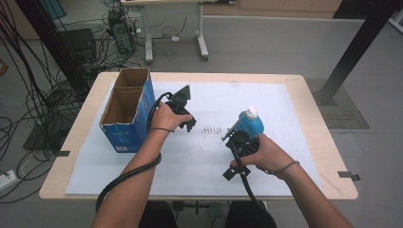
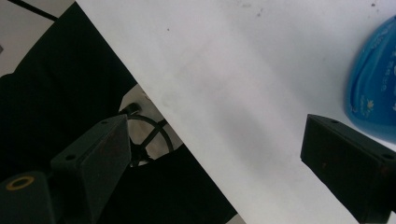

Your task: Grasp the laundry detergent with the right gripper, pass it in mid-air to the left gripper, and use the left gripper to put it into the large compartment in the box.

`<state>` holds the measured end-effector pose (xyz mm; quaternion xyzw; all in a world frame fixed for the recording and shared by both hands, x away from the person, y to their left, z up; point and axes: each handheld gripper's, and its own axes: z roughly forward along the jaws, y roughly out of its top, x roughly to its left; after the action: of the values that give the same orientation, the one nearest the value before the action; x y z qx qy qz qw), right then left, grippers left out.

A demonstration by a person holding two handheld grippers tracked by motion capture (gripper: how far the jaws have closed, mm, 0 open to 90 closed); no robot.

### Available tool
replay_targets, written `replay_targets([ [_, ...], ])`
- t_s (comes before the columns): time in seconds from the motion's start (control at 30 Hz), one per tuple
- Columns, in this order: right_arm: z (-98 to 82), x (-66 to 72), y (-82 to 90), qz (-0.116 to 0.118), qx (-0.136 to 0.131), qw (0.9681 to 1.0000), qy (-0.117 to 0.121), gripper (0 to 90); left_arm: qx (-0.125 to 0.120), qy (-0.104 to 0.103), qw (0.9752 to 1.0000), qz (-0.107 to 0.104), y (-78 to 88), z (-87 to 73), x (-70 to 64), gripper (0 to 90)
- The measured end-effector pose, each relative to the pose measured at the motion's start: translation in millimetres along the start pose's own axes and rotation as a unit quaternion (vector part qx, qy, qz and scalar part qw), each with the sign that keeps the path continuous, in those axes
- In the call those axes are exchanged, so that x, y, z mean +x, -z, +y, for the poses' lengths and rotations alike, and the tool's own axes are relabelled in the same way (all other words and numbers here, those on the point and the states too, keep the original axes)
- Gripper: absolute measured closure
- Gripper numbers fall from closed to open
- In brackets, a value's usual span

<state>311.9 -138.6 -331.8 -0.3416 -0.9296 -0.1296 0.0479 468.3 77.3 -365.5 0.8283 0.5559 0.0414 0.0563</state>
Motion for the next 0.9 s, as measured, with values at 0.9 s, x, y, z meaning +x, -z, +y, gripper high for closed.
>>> replay_targets([
  [0.9,-23.3,-10.0,-2.2,0.002,0.0,0.9996,-0.027,8.2,0.003,-0.001,1.0,-0.004,3.8,-3.1,0.8,10.8],
])
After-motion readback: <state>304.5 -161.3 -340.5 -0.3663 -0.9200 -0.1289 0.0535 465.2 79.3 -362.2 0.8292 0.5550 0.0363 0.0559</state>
